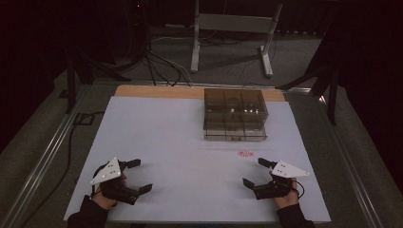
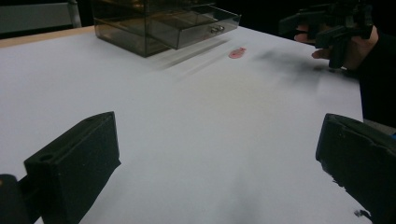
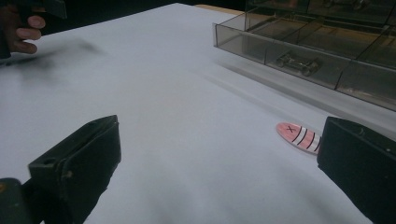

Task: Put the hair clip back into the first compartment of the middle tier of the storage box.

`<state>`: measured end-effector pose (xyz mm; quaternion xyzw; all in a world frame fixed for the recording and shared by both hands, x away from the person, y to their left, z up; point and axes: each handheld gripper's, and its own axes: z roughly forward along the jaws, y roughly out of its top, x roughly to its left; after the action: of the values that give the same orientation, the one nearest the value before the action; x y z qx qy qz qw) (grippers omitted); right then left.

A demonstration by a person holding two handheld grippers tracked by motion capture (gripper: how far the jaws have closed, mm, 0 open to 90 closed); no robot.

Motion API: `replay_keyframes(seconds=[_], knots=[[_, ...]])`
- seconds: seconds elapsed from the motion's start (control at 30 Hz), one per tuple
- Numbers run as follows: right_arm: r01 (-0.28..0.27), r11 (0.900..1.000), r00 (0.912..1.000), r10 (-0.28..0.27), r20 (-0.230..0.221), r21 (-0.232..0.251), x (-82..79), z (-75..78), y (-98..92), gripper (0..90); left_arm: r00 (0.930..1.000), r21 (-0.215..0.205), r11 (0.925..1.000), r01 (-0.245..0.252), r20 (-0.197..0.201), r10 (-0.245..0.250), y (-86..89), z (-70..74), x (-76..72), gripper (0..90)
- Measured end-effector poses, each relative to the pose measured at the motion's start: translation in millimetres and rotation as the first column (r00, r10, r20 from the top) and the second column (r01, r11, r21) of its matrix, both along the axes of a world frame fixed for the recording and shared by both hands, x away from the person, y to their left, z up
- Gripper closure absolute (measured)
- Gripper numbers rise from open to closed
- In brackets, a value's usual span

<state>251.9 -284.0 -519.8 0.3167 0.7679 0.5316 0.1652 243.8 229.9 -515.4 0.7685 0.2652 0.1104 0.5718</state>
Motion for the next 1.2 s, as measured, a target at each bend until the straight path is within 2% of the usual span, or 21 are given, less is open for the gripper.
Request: replay_keyframes(seconds=[0.1,0.13,0.2,0.23,0.27,0.37,0.43,0.47,0.6,0.73,0.83,0.93,1.2], knots=[[-0.001,1.000,0.9999,0.001,-0.012,0.000,1.2,-1.5,-0.6,0.0,1.0000,-0.009,1.0000,0.000,-0.008,0.000,0.4,0.3,-0.1,0.4],[-0.001,1.000,0.9999,0.001,-0.012,0.000,1.2,-1.5,-0.6,0.0,0.9999,-0.027,0.9996,-0.012,0.000,0.012,1.6,2.0,-0.9,0.4],[-0.037,0.999,0.9980,0.037,-0.050,-0.011,2.0,-4.1,-0.2,0.0,0.9997,-0.030,0.9992,-0.025,0.003,0.025,2.5,2.1,-0.9,0.5],[-0.037,0.999,0.9980,0.037,-0.050,-0.011,2.0,-4.1,-0.2,0.0,0.9997,-0.030,0.9992,-0.025,0.003,0.025,2.5,2.1,-0.9,0.4],[-0.061,0.998,0.9964,0.060,-0.059,-0.008,2.2,-4.1,2.1,0.0,0.9996,-0.034,0.9991,-0.027,-0.003,0.026,2.9,1.8,-0.7,0.5],[-0.088,0.996,0.9916,0.087,-0.096,-0.016,3.1,-4.7,6.3,0.0,0.9997,-0.036,0.9990,-0.025,-0.001,0.025,3.3,1.5,-1.4,0.5],[-0.118,0.993,0.9847,0.118,-0.128,0.007,3.2,-3.7,8.3,0.0,0.9997,-0.037,0.9991,-0.022,-0.001,0.022,3.1,1.3,-2.0,0.4],[-0.127,0.992,0.9834,0.127,-0.130,0.008,2.7,-2.3,9.6,0.0,0.9999,-0.030,0.9995,-0.015,0.000,0.015,3.2,0.7,-2.7,0.4],[-0.157,0.988,0.9821,0.156,-0.106,-0.006,-1.1,5.4,15.3,0.0,1.0000,-0.039,0.9992,-0.008,-0.001,0.008,3.8,0.3,-2.3,0.4],[-0.170,0.985,0.9807,0.170,-0.097,0.008,-3.6,12.4,19.1,0.0,0.9999,-0.044,0.9990,-0.009,-0.007,0.008,3.8,-0.3,-1.7,0.4],[-0.167,0.986,0.9822,0.166,-0.088,0.000,-4.0,16.3,20.5,0.0,1.0000,-0.044,0.9990,-0.004,-0.008,0.004,3.4,-0.6,-1.8,0.5],[-0.162,0.987,0.9855,0.161,-0.054,-0.006,-3.0,26.4,22.4,0.0,1.0000,-0.047,0.9989,0.003,-0.006,-0.003,2.7,-0.3,-2.1,0.4],[-0.180,0.984,0.9833,0.180,-0.025,0.016,-1.4,45.4,25.3,0.0,0.9999,-0.051,0.9986,0.013,-0.008,-0.014,2.4,-0.4,-1.7,0.4]])
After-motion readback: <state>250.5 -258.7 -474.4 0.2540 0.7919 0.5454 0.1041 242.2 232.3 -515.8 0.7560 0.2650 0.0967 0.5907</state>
